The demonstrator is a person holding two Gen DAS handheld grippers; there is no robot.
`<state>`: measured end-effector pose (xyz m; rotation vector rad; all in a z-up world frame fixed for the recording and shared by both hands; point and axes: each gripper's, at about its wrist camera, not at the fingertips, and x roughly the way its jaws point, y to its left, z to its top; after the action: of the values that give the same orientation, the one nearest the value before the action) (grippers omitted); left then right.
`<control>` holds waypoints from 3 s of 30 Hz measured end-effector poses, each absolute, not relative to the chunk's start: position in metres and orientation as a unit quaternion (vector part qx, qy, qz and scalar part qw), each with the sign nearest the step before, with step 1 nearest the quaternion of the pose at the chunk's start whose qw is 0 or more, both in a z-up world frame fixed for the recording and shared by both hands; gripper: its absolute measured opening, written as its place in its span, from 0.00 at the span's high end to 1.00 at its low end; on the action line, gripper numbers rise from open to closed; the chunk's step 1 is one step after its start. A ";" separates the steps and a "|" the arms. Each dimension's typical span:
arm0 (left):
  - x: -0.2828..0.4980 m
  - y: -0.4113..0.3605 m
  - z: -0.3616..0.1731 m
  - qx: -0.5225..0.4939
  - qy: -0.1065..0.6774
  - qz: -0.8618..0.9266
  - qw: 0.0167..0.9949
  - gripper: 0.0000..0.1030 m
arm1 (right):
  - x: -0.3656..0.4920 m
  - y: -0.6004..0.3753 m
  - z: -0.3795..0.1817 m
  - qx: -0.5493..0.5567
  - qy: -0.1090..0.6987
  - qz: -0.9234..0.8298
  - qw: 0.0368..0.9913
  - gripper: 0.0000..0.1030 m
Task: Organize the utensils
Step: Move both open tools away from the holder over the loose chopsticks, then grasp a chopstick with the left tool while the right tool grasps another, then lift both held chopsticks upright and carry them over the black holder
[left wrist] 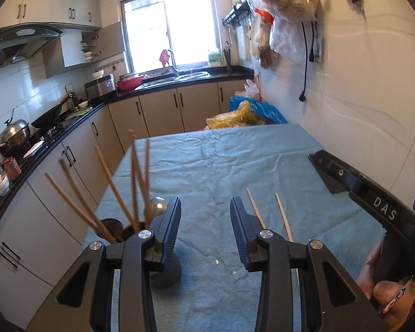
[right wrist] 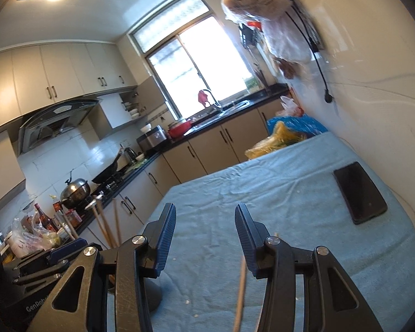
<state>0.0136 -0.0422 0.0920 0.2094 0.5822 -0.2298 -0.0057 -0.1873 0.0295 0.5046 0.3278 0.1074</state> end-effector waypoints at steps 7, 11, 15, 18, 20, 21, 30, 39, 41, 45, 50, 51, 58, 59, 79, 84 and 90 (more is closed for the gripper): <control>0.026 -0.056 0.062 0.117 0.327 -0.118 0.930 0.64 | 0.020 -0.206 0.006 0.257 0.237 0.040 0.936 0.53; 0.034 -0.057 0.040 0.122 0.359 -0.120 0.918 0.64 | 0.048 -0.212 -0.014 0.237 0.312 0.025 0.920 0.53; 0.037 -0.058 0.024 0.129 0.379 -0.124 0.908 0.64 | 0.080 -0.219 -0.042 0.232 0.386 0.012 0.893 0.53; 0.038 -0.058 0.016 0.135 0.386 -0.126 0.904 0.64 | 0.102 -0.214 -0.060 0.206 0.434 0.009 0.877 0.53; 0.040 -0.059 0.010 0.137 0.392 -0.127 0.901 0.64 | 0.113 -0.206 -0.070 0.178 0.456 0.001 0.872 0.53; 0.041 -0.058 0.007 0.137 0.395 -0.127 0.899 0.64 | 0.117 -0.201 -0.074 0.164 0.466 -0.004 0.869 0.54; 0.057 -0.066 -0.001 0.129 0.423 -0.138 0.886 0.64 | 0.131 -0.189 -0.091 0.079 0.496 -0.030 0.864 0.91; 0.093 -0.095 -0.016 0.102 0.493 -0.162 0.849 0.64 | 0.102 -0.229 -0.080 0.187 0.434 0.004 0.881 0.93; 0.110 -0.103 -0.022 0.087 0.512 -0.158 0.840 0.64 | 0.092 -0.237 -0.076 0.211 0.413 0.021 0.885 0.93; 0.151 -0.120 -0.036 0.067 0.545 -0.142 0.824 0.64 | 0.077 -0.247 -0.072 0.226 0.394 0.028 0.891 0.93; 0.196 -0.140 -0.049 0.064 0.562 -0.119 0.816 0.64 | 0.069 -0.256 -0.073 0.237 0.387 0.036 0.890 0.93; 0.203 -0.145 -0.052 0.066 0.566 -0.111 0.814 0.64 | 0.068 -0.257 -0.073 0.238 0.387 0.040 0.890 0.93; 0.226 -0.160 -0.069 0.075 0.579 -0.084 0.807 0.76 | 0.063 -0.267 -0.076 0.254 0.378 0.045 0.889 0.93; 0.226 -0.162 -0.070 0.078 0.578 -0.086 0.808 0.80 | 0.062 -0.267 -0.076 0.255 0.378 0.046 0.889 0.93; 0.111 -0.124 0.030 0.060 0.439 -0.167 0.881 0.94 | 0.022 -0.248 -0.028 0.235 0.298 0.055 0.924 0.93; 0.091 -0.106 0.056 0.053 0.405 -0.175 0.896 0.94 | 0.011 -0.231 -0.011 0.211 0.269 0.058 0.938 0.93; 0.069 -0.084 0.073 0.043 0.381 -0.183 0.905 0.94 | 0.005 -0.219 0.003 0.193 0.254 0.059 0.946 0.93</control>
<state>0.0686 -0.0837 0.0733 0.0887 0.7876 -0.3784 0.0047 -0.2187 0.0026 0.3940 0.5184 0.1196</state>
